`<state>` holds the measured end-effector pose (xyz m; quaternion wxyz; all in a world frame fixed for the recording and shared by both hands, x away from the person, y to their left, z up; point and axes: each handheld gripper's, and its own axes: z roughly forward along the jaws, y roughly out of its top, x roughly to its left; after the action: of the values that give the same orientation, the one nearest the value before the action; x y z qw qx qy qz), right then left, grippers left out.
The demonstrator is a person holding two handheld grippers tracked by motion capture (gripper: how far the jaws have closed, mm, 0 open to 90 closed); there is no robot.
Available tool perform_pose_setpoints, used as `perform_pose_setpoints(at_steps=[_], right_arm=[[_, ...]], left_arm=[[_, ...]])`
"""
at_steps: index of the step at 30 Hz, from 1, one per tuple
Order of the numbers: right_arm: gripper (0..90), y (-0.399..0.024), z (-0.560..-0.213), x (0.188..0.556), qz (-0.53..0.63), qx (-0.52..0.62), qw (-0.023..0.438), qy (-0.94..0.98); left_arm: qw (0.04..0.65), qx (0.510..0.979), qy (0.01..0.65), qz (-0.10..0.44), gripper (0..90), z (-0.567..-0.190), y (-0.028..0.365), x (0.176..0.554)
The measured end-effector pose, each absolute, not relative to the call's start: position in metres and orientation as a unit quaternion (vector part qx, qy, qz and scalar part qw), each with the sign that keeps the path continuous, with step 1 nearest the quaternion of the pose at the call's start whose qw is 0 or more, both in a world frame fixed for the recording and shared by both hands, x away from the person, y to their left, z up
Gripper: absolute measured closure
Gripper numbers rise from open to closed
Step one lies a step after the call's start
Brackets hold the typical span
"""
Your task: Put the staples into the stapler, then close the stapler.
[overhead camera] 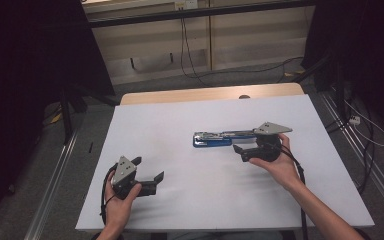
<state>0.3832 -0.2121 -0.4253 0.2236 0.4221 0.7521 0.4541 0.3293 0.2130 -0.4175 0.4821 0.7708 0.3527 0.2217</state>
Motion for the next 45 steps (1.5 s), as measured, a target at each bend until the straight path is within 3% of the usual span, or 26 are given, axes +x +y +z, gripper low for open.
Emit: perform_pose_setpoints(at_steps=[12,26,34,45], right_arm=[[7.0,-0.227,-0.426,0.37,0.461,0.434,0.228,0.739],[13.1,-0.233,-0.435,0.366,0.449,0.438,0.226,0.745],[26.1,-0.234,-0.433,0.365,0.46,0.43,0.226,0.743],[43.3,-0.235,-0.434,0.367,0.464,0.429,0.222,0.743]], left_arm=[[0.491,0.758,0.363,0.228,5.1,-0.415,0.223,0.328],[0.482,0.756,0.4,0.191,4.8,-0.423,0.217,0.341],[0.486,0.754,0.407,0.17,4.8,-0.422,0.204,0.352],[0.462,0.783,0.372,0.187,8.2,-0.427,0.174,0.377]])
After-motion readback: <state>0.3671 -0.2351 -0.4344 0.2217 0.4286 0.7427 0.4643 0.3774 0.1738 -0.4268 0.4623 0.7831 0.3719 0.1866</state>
